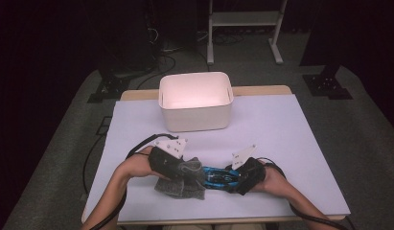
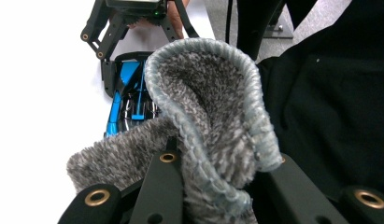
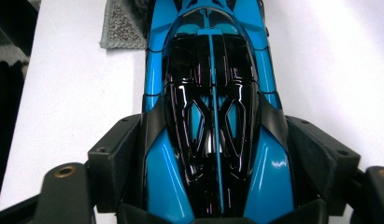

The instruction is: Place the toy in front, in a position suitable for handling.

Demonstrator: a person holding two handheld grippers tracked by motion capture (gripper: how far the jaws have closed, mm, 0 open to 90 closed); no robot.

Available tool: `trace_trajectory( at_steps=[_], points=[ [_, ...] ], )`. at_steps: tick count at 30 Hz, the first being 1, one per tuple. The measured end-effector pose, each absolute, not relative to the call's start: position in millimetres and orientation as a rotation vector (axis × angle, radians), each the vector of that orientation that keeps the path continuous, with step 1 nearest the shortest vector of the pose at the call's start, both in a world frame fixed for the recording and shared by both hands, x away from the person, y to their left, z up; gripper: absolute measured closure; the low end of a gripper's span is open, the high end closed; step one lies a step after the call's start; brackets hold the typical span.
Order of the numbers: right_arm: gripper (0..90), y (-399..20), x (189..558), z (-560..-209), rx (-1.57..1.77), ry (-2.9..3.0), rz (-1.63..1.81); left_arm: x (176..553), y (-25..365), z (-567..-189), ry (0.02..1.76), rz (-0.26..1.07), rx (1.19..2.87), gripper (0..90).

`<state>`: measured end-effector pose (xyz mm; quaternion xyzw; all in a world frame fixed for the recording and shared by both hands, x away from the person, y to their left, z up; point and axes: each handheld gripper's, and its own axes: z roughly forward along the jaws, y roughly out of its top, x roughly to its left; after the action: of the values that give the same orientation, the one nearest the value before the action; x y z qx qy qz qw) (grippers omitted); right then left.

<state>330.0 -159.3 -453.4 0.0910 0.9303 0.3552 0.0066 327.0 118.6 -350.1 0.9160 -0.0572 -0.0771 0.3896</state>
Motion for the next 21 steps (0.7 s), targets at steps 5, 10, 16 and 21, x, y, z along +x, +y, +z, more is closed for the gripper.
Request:
trace_trajectory(
  at_steps=[5, 10, 16, 21],
  points=[
    [23.0, -157, 327, -454, 0.288, 2.891, 1.122, 335, 90, -364, -0.152, -0.205, 2.373, 77.8],
    [23.0, -152, 328, -455, 0.279, 2.887, 1.137, 343, 52, -382, -0.166, -0.158, 2.429, 77.7],
    [23.1, -148, 327, -456, 0.284, 2.88, 1.161, 350, 21, -403, -0.168, -0.163, 2.505, 76.2],
    [23.1, -151, 326, -456, 0.278, 2.879, 1.156, 347, 27, -402, -0.166, -0.16, 2.516, 76.6]
  ],
)
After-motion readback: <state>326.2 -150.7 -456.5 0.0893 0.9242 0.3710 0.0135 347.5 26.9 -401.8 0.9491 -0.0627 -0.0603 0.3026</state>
